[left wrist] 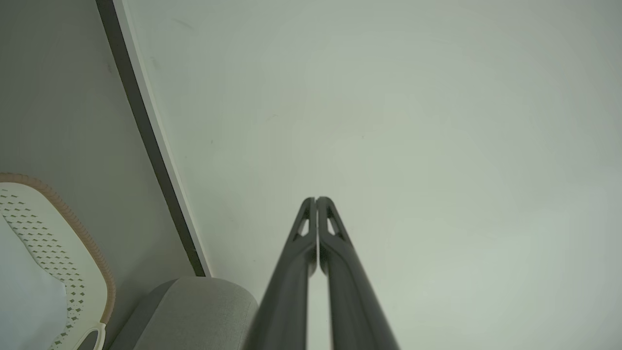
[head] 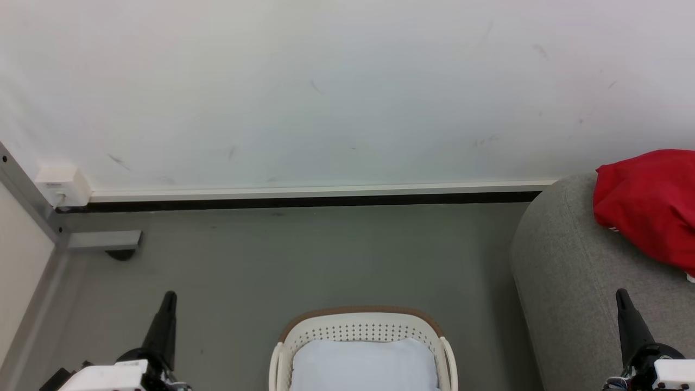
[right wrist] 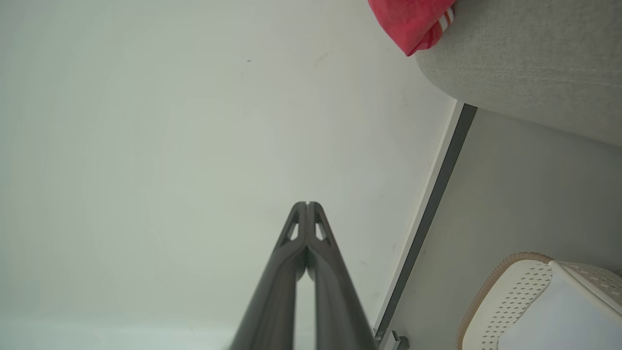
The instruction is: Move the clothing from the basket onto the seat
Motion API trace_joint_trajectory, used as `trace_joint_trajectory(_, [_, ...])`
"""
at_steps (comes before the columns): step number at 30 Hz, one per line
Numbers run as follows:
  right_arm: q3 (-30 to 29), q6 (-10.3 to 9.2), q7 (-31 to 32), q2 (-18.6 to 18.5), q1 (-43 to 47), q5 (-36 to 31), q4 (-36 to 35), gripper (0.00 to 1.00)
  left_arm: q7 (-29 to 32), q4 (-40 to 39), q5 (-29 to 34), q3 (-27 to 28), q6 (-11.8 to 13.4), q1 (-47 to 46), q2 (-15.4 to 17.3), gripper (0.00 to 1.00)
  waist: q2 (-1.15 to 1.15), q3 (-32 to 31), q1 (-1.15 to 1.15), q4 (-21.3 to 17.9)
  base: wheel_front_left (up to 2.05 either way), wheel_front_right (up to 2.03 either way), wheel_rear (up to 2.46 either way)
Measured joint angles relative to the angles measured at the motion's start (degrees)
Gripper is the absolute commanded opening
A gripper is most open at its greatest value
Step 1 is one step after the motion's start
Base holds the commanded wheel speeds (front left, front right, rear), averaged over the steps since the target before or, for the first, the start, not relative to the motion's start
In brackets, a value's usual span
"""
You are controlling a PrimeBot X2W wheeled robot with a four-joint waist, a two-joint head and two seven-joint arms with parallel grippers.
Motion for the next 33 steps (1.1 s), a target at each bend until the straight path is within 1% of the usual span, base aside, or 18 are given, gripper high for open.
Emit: trace_joint_trajectory(33, [0.0,0.0,0.0,0.0,0.0,0.0,0.0,0.0,0.0,0.0,0.0,0.0,0.0,0.0,0.0,0.0,0.0,0.0,0.0,0.0,0.0,0.0,0.0])
